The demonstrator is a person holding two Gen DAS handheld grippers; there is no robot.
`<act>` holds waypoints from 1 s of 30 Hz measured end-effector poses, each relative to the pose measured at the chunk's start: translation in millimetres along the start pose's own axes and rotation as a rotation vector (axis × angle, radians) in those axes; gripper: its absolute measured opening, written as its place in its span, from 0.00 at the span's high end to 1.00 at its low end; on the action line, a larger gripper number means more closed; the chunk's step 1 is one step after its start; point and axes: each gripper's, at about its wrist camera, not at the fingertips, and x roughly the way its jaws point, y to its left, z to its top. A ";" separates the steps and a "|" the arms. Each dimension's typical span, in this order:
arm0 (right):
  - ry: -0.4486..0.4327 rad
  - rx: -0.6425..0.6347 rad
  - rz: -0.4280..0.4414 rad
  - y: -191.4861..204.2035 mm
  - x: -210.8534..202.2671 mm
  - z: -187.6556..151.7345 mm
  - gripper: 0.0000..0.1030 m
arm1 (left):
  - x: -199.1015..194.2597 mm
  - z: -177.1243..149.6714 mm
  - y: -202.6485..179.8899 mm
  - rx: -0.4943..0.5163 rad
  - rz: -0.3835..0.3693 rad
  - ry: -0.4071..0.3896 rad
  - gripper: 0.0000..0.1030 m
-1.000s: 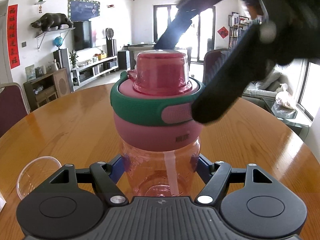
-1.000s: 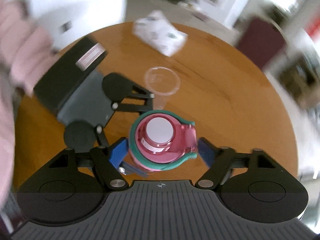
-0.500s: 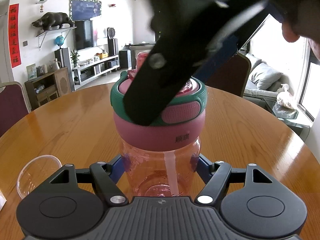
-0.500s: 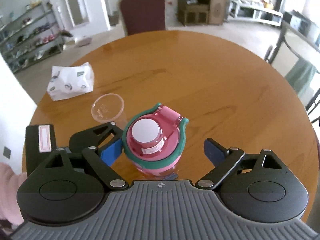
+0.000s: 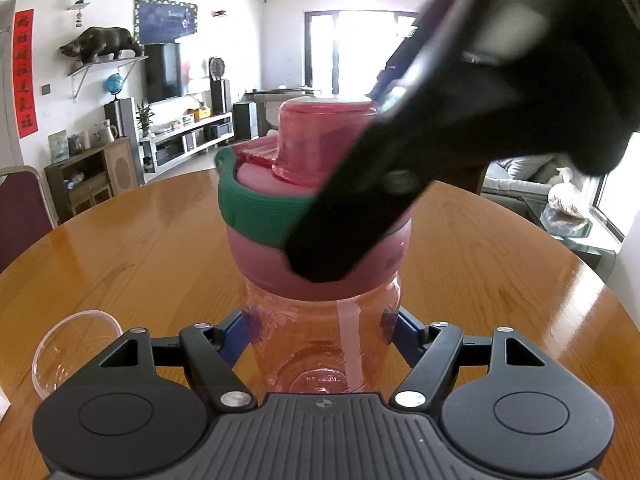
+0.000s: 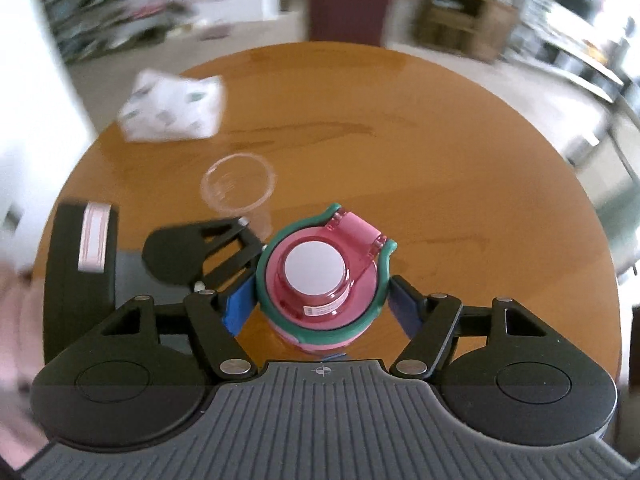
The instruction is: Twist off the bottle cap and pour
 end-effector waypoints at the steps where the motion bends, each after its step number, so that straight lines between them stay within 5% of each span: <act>1: 0.001 -0.064 0.035 -3.6 -0.5 0.0 0.30 | -0.1 -0.3 0.1 0.001 -0.006 -0.001 0.31; 6: 0.016 -0.393 0.197 -16.4 -2.0 4.6 0.31 | 0.5 -1.4 1.1 0.002 -0.023 0.001 0.31; 12: 0.111 -0.514 0.295 -25.8 0.8 20.2 0.30 | -0.2 -2.4 1.7 -0.004 -0.027 0.004 0.31; 15: 0.089 -0.357 0.279 -27.2 -2.8 20.7 0.22 | 0.1 -2.1 2.7 -0.010 -0.021 0.001 0.31; 17: 0.021 -0.196 0.227 -27.6 -9.2 16.6 0.07 | 1.4 -1.0 6.2 -0.014 -0.014 0.001 0.31; 21: -0.022 0.286 -0.048 -24.9 -6.0 8.0 0.06 | 0.9 -0.8 5.6 -0.020 -0.002 0.003 0.31; 24: 0.007 0.528 -0.076 -21.2 -6.4 3.7 0.07 | 0.4 -0.9 2.7 -0.019 -0.001 0.005 0.31; 30: 0.025 0.460 -0.181 11.0 -2.0 8.4 0.27 | -9.2 5.0 4.4 -0.021 -0.004 0.007 0.31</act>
